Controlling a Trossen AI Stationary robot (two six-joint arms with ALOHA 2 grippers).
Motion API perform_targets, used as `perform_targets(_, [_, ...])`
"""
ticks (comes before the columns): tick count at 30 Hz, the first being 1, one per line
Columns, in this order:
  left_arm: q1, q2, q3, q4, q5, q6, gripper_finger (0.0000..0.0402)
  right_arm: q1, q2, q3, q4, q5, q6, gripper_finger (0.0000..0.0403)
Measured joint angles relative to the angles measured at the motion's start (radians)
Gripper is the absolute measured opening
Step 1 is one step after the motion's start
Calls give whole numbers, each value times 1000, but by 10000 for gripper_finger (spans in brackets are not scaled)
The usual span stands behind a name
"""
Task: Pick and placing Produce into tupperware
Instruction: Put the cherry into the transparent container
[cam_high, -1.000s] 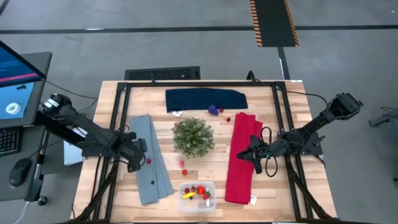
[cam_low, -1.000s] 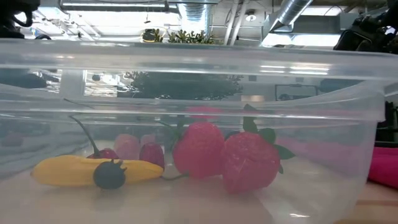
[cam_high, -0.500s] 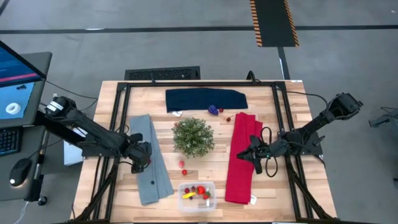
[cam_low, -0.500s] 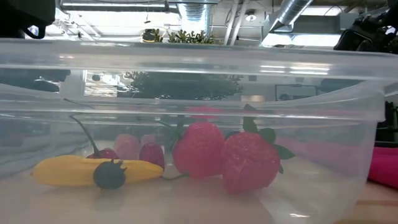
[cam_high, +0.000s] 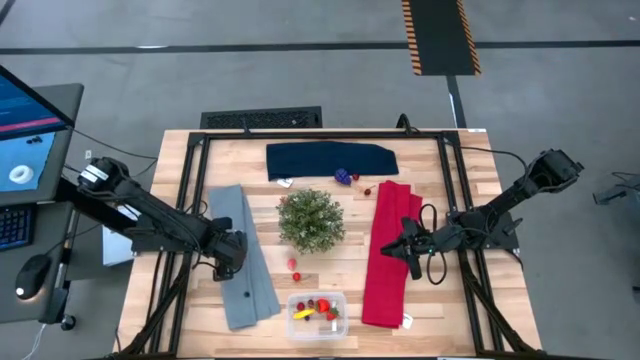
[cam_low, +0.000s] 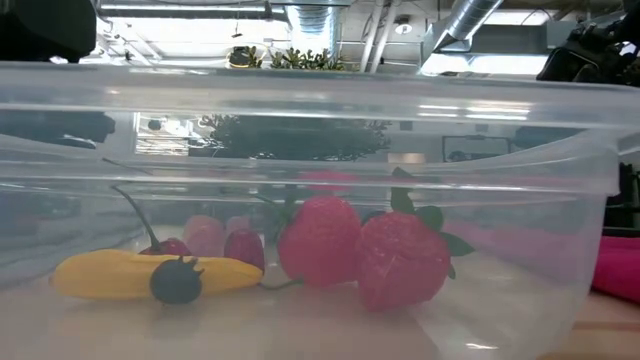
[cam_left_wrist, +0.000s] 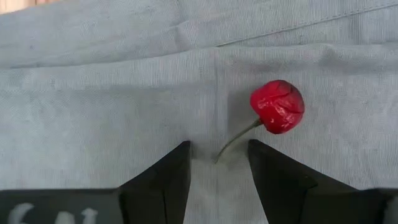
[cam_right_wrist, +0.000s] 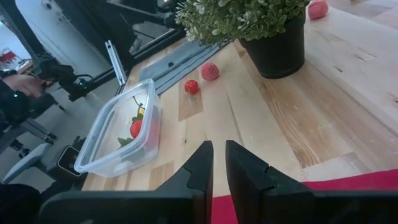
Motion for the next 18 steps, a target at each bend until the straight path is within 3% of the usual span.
perform_targets(8, [11,1,51,-14,5,46,144,0,0,0,0,0,0,65])
perform_targets(11, [33,1,47,-15,41,45,108,0,0,0,0,0,0,65])
perform_targets(15, [47,1,36,-14,69,37,22,0,0,0,0,0,0,65])
perform_targets(18, [47,1,35,-13,66,39,9,0,0,0,-1,0,0,65])
